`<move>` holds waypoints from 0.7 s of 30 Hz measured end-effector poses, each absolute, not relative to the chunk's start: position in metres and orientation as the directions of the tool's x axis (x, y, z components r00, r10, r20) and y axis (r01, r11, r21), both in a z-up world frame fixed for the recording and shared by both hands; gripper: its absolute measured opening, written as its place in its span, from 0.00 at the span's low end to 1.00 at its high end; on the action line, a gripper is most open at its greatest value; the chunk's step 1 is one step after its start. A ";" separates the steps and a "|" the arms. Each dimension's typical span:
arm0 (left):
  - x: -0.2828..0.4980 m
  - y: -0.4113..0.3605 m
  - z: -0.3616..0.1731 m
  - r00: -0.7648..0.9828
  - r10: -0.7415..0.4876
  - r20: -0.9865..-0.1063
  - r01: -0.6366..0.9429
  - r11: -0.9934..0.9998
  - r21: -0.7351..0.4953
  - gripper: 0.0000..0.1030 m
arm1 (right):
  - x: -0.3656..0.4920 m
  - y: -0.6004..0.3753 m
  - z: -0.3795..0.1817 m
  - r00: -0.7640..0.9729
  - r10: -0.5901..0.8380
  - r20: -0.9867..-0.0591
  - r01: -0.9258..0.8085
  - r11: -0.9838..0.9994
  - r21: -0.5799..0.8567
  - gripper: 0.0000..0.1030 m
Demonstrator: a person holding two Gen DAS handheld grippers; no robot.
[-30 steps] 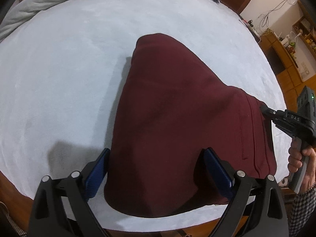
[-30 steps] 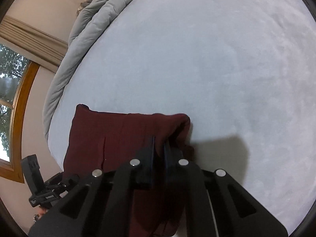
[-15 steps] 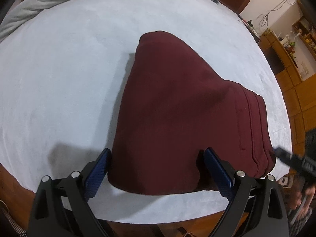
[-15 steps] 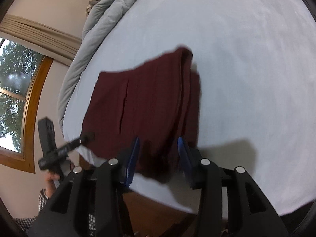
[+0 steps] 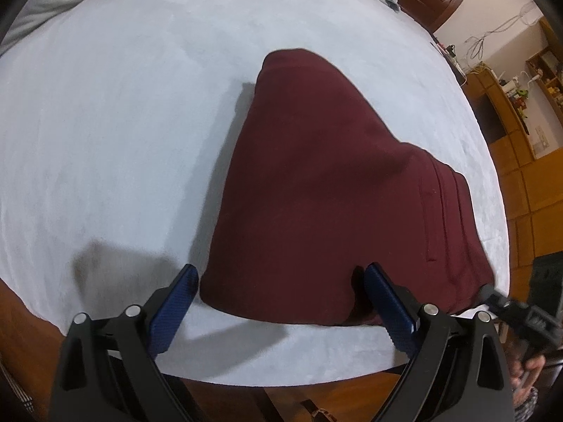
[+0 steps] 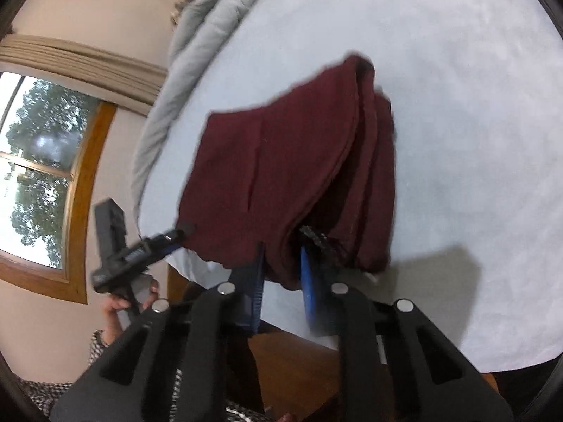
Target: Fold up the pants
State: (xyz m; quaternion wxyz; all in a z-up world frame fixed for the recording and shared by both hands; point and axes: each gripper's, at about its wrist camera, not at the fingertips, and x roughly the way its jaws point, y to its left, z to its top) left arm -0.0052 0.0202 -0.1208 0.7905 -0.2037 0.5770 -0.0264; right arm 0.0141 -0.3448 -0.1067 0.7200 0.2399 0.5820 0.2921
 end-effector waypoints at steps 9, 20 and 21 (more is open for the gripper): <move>-0.002 0.009 -0.105 0.375 -0.229 -0.898 -0.129 0.947 -0.295 0.93 | 0.011 -0.347 -0.136 0.108 0.641 -0.760 -0.104 0.767 0.633 0.17; -0.004 0.005 -0.073 0.465 -0.159 -0.871 -0.091 0.970 -0.226 0.93 | 0.015 -0.343 -0.110 0.133 0.634 -0.762 -0.145 0.773 0.618 0.27; -0.004 0.005 -0.070 0.474 -0.155 -0.867 -0.085 0.972 -0.221 0.93 | 0.017 -0.342 -0.106 0.137 0.632 -0.763 -0.147 0.774 0.615 0.27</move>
